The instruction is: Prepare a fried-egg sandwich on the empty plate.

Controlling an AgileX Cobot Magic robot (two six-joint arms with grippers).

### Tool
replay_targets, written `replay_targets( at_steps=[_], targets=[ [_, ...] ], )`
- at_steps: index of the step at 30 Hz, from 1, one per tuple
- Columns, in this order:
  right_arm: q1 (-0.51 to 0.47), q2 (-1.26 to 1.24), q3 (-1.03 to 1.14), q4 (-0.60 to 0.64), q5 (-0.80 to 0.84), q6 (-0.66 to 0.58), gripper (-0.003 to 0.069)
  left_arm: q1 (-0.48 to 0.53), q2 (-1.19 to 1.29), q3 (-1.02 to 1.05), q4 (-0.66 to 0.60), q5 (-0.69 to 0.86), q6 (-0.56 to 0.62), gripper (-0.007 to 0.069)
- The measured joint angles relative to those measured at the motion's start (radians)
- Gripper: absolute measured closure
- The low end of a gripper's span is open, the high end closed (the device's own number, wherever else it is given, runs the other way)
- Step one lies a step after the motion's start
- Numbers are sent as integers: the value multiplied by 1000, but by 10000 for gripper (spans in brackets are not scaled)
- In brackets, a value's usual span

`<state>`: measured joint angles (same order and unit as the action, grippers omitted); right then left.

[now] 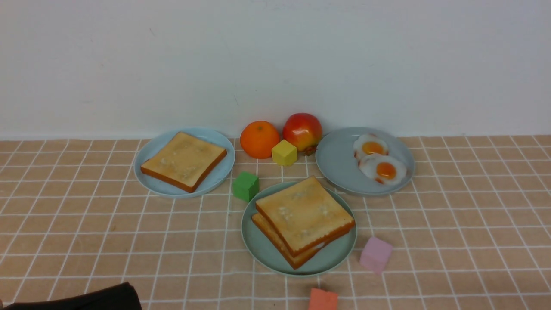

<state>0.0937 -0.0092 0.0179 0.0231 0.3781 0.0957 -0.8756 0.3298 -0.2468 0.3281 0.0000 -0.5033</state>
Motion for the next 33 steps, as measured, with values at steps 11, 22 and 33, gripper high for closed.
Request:
replay_targets(
  at_steps=[11, 22, 33],
  targets=[
    [0, -1, -1, 8, 3, -8, 671, 0, 0, 0, 0, 28, 0, 636],
    [0, -1, -1, 8, 4, -11, 663, 0, 0, 0, 0, 30, 0, 627],
    [0, -1, -1, 10, 4, -11, 655, 152, -52, 16, -72, 29, 26, 638]
  ],
)
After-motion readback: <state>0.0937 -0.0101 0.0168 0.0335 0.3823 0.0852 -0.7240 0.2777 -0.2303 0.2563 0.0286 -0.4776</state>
